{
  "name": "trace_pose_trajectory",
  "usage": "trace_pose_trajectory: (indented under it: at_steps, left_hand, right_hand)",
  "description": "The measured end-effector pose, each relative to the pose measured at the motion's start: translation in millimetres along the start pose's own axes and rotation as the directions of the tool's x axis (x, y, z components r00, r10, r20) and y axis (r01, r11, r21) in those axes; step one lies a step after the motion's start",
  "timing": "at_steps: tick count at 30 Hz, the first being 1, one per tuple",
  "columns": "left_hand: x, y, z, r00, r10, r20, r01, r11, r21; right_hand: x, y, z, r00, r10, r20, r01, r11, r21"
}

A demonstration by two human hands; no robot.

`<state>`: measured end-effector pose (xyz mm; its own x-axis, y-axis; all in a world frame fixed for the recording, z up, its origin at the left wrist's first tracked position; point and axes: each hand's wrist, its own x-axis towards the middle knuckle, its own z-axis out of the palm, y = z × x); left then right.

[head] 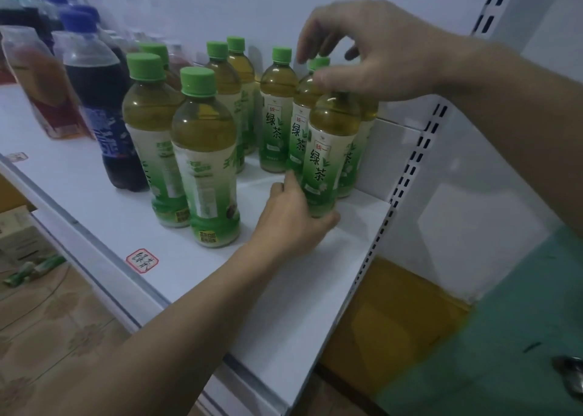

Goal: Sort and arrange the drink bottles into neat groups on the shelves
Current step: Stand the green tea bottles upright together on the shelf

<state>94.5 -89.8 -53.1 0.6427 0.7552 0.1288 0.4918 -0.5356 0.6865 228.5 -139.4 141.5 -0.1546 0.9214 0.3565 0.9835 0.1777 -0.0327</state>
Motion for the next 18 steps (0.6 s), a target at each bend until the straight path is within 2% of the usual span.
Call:
trace_pose_trajectory:
  at_steps: [2,3,5,7,10,13,15,18]
  left_hand:
    - [-24.1,-7.9,-19.8,0.993,0.067,0.093,-0.076,0.992,0.102]
    - [-36.9,-15.4,-32.8,0.980,0.119,0.160,-0.139,0.983,0.122]
    - [-60.4,-34.6,-61.1,0.915,0.247,0.318,-0.287,0.954,0.085]
    - [-74.5,-54.7,-88.8,0.847,0.327,0.419,-0.363,0.932,0.009]
    - [-78.7,-81.1,-116.2,0.868,0.333,0.368,-0.322,0.942,-0.094]
    - [-73.6,-93.2,-124.5,0.888,0.340,0.308,-0.305,0.939,-0.158]
    - [-70.7,-99.1,-124.2,0.879,0.371,0.300,-0.346,0.928,-0.135]
    - [-65.2,-101.7,-116.7,0.911,0.382,0.155,-0.369,0.923,-0.106]
  right_hand:
    - [3.7,-15.4,5.1,0.990,-0.041,-0.131,0.050,0.997,0.063]
    - [7.4,-24.5,8.6,0.987,-0.056,-0.148,0.071,0.993,0.097]
    - [18.0,-44.6,17.1,0.991,-0.077,-0.108,0.095,0.981,0.167]
    - [29.3,-63.0,25.2,0.996,-0.073,-0.049,0.082,0.972,0.220]
    - [43.7,-82.7,39.1,0.999,-0.047,0.014,0.042,0.966,0.255]
    - [49.8,-91.1,50.1,0.998,0.039,0.044,-0.047,0.977,0.209]
    - [51.5,-94.2,52.7,0.991,0.128,0.029,-0.131,0.979,0.154]
    - [48.8,-96.6,51.0,0.971,0.241,-0.012,-0.239,0.967,0.089]
